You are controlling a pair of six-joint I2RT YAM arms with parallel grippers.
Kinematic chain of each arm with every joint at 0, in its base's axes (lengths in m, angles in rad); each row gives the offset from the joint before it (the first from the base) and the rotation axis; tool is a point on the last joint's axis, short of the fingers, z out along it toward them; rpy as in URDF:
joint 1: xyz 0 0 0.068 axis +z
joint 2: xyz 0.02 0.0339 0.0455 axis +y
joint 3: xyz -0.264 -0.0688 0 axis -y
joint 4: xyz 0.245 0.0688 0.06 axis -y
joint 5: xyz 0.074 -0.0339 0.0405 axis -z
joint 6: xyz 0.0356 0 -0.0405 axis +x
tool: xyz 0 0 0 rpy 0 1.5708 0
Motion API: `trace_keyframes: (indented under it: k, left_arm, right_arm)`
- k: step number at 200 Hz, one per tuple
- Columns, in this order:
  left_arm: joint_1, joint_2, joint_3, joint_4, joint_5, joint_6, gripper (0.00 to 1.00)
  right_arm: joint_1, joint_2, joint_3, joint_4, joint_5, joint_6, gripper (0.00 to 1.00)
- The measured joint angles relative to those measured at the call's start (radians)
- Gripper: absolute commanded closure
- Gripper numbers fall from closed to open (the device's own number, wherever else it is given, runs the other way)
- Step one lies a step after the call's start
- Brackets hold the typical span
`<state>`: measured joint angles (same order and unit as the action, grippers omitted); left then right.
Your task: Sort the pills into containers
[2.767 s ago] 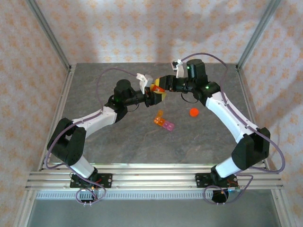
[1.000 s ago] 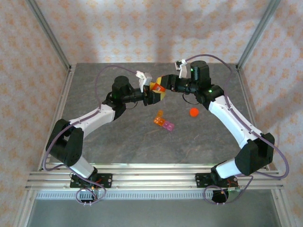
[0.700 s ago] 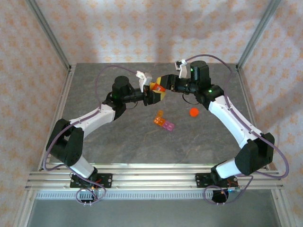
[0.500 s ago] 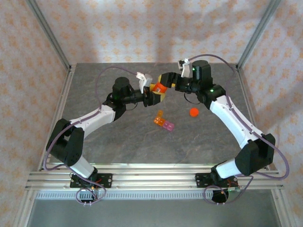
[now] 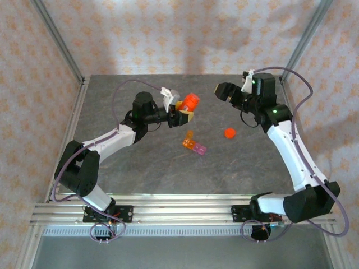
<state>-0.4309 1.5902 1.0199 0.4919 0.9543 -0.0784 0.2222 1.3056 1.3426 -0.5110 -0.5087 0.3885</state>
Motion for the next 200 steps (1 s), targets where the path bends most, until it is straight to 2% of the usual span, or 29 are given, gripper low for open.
trace_keyframes:
  k: [44,84,147,200]
  left_arm:
    - [0.000,0.000,0.000,-0.097,0.000,0.079,1.00]
    - [0.000,0.000,0.000,-0.122,0.000,0.089,1.00]
    - [0.000,0.000,0.002,-0.145,-0.001,0.106,1.00]
    - [0.000,0.000,0.015,-0.149,-0.001,0.106,1.00]
  right_arm:
    - [-0.014,0.207,-0.003,-0.164,0.170,-0.041,0.21]
    - [-0.014,0.421,0.066,-0.287,0.317,-0.093,0.24]
    - [-0.014,0.603,0.124,-0.322,0.379,-0.132,0.26]
    - [-0.023,0.658,0.124,-0.313,0.381,-0.133,0.32]
